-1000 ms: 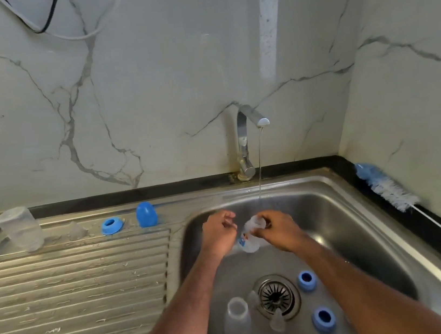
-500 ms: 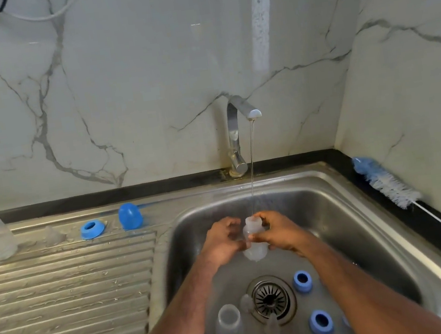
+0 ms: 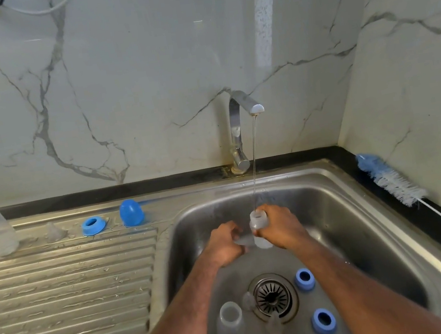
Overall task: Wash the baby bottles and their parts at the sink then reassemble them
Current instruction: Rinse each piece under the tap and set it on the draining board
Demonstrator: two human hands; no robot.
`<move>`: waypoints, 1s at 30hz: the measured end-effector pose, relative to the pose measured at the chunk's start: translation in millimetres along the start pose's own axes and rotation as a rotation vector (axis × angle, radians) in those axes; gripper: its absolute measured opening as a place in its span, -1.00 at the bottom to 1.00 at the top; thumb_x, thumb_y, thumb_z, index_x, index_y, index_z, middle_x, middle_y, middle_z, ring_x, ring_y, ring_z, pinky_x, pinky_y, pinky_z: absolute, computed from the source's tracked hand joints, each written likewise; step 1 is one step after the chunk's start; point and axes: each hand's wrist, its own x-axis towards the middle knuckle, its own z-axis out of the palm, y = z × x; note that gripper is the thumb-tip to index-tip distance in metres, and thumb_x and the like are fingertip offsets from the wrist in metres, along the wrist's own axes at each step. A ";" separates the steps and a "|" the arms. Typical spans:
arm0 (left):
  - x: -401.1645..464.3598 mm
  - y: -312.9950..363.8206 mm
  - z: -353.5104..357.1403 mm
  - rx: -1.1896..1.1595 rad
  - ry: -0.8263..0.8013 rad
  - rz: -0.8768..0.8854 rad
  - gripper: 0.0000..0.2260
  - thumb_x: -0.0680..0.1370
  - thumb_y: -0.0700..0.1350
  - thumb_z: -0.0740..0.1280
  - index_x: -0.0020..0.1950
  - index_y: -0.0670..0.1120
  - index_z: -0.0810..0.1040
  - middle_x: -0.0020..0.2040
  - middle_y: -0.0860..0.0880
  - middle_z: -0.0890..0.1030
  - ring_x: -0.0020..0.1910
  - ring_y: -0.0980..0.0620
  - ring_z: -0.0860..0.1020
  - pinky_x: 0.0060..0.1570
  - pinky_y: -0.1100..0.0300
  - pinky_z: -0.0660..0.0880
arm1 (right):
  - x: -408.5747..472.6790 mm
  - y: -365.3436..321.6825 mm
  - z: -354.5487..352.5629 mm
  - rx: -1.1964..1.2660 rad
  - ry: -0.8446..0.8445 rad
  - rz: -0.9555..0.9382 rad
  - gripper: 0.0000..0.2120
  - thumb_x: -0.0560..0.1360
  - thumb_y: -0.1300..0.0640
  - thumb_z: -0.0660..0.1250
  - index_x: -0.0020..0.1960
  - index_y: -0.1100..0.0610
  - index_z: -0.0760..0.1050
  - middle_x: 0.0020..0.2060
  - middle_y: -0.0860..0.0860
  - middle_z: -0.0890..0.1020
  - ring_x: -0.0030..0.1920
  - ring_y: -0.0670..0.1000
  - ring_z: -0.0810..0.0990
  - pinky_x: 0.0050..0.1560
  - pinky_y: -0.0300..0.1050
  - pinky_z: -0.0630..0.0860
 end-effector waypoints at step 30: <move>-16.9 31.6 14.3 -1.003 -0.128 -0.041 -0.72 0.67 -0.08 0.26 0.25 -0.25 0.54 0.03 -0.24 0.65 -0.09 -0.14 0.65 -0.06 0.04 0.64 | 1.1 -11.2 12.9 1.307 -0.026 0.369 -0.60 0.53 -0.07 0.43 0.23 0.18 0.58 0.04 0.13 0.72 0.02 0.14 0.69 0.09 0.13 0.63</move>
